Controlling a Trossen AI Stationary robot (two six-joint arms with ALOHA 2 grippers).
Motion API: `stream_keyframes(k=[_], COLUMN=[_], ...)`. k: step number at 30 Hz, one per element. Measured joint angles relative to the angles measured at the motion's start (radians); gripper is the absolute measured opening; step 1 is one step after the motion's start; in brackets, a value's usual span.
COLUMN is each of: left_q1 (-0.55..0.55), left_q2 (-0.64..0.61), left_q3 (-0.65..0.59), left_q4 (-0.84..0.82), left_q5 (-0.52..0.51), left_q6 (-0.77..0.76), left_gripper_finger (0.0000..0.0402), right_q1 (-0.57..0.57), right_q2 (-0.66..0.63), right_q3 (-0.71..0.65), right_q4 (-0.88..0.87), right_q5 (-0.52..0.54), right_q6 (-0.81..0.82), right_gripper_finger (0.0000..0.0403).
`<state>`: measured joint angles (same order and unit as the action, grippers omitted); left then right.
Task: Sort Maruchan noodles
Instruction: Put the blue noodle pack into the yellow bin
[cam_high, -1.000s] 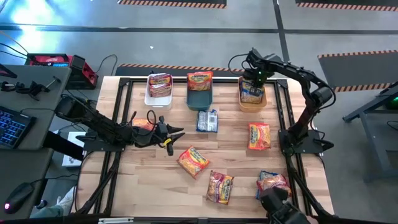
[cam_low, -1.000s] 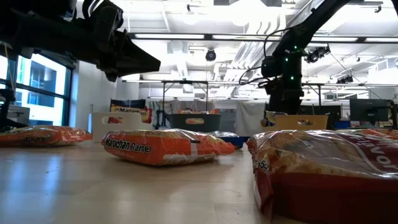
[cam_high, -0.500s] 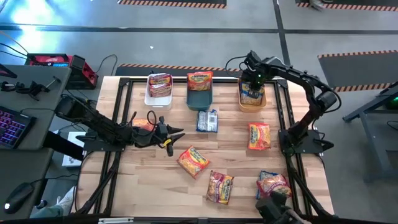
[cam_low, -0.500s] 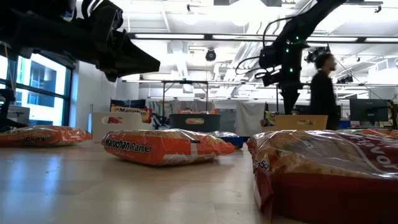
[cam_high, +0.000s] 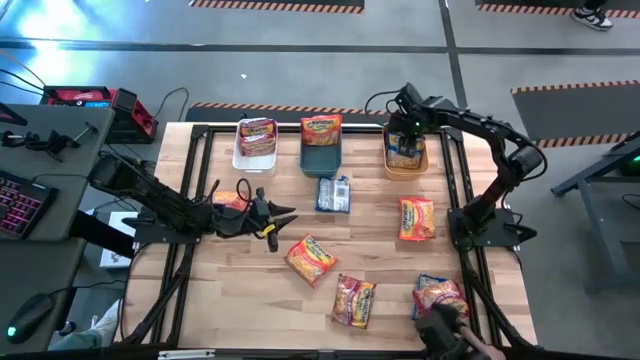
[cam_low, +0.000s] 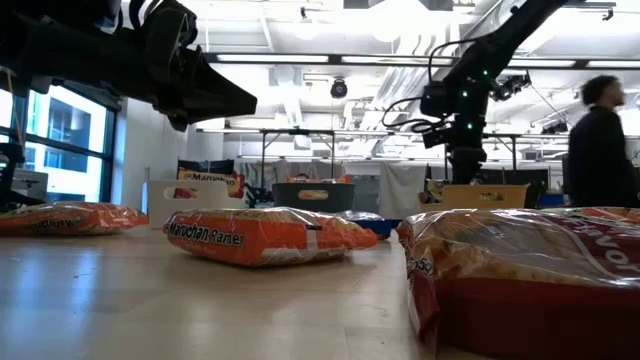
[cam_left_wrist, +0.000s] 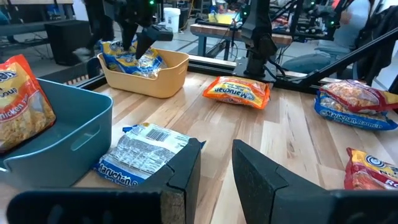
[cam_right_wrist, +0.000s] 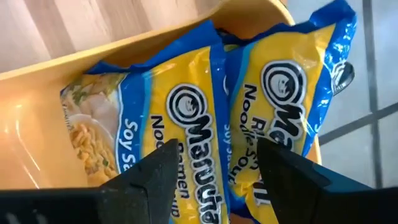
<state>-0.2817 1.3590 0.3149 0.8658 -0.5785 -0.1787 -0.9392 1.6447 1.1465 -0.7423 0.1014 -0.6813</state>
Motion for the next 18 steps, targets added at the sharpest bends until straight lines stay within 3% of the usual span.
stream_keyframes(k=[14, 18], left_q1=[0.0, 0.0], left_q2=[0.0, 0.0], left_q3=[0.0, 0.0], left_q4=[0.0, 0.0], left_q5=[0.0, 0.0], left_q6=[0.008, 0.008], left_gripper_finger=[0.0081, 0.0081], right_q1=[-0.02, -0.021], right_q2=[0.064, 0.066], right_q3=[0.0, 0.0], right_q4=[0.012, 0.017], right_q5=[-0.017, -0.027], right_q6=[0.003, -0.008], right_gripper_finger=[0.0203, 0.0177])
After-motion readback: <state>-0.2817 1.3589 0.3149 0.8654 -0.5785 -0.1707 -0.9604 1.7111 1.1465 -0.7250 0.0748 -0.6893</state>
